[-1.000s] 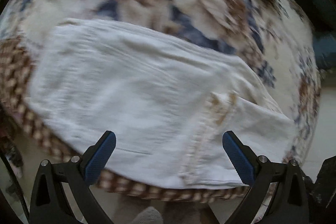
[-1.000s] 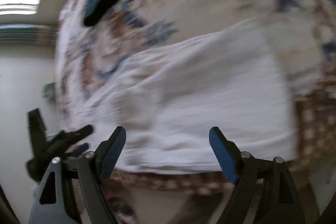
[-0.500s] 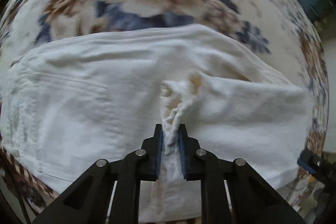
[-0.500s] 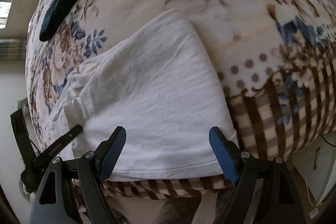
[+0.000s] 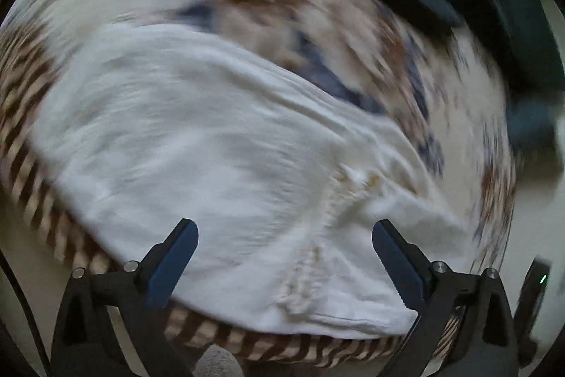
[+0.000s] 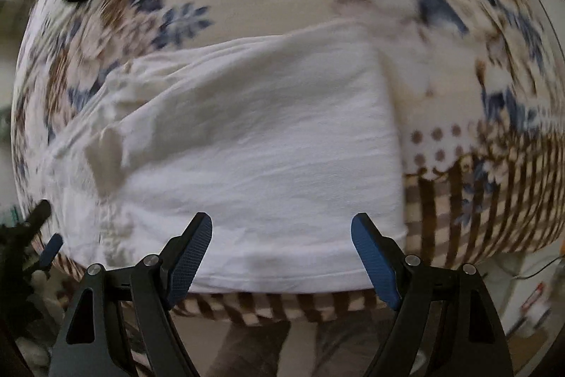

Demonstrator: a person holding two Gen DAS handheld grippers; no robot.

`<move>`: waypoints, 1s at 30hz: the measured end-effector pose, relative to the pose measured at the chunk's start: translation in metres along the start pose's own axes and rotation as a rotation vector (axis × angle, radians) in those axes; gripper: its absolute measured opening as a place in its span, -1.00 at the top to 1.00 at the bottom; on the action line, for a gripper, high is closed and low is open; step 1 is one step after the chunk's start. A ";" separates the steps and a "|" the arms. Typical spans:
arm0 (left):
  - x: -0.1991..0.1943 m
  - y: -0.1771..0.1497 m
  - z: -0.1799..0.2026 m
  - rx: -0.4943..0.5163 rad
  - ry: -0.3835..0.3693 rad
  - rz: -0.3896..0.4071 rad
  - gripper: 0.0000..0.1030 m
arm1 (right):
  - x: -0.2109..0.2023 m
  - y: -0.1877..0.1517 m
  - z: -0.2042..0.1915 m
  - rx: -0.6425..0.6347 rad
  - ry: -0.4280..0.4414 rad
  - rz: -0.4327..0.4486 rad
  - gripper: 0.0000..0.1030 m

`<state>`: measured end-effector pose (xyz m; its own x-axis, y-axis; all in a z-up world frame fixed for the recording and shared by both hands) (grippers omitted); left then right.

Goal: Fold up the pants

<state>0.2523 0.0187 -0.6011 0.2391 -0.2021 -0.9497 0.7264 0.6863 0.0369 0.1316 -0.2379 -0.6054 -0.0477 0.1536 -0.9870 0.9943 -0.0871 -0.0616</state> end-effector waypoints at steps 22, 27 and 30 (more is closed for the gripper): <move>0.002 0.065 -0.195 -0.628 -0.144 0.257 -0.18 | 0.048 0.055 -0.180 -0.209 -0.121 -0.093 -0.62; 0.020 0.071 -0.207 -0.644 -0.243 0.213 -0.22 | 0.058 0.046 -0.186 -0.197 -0.107 -0.118 -0.62; 0.012 0.072 -0.211 -0.627 -0.298 0.246 0.03 | 0.064 0.038 -0.184 -0.177 -0.091 -0.132 -0.62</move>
<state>0.1714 0.2136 -0.6759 0.5777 -0.1109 -0.8087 0.1458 0.9888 -0.0315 0.1835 -0.0505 -0.6437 -0.1787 0.0617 -0.9820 0.9798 0.1026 -0.1719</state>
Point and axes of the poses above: each gripper's, at about its wrist camera, not at the fingertips, and x roughly the way its jaws point, z to its right, y to its top, the point moved 4 cm from there along x, roughly the way its jaws point, and after that the axes turned 13 degrees about -x, right-handed, at the moved point
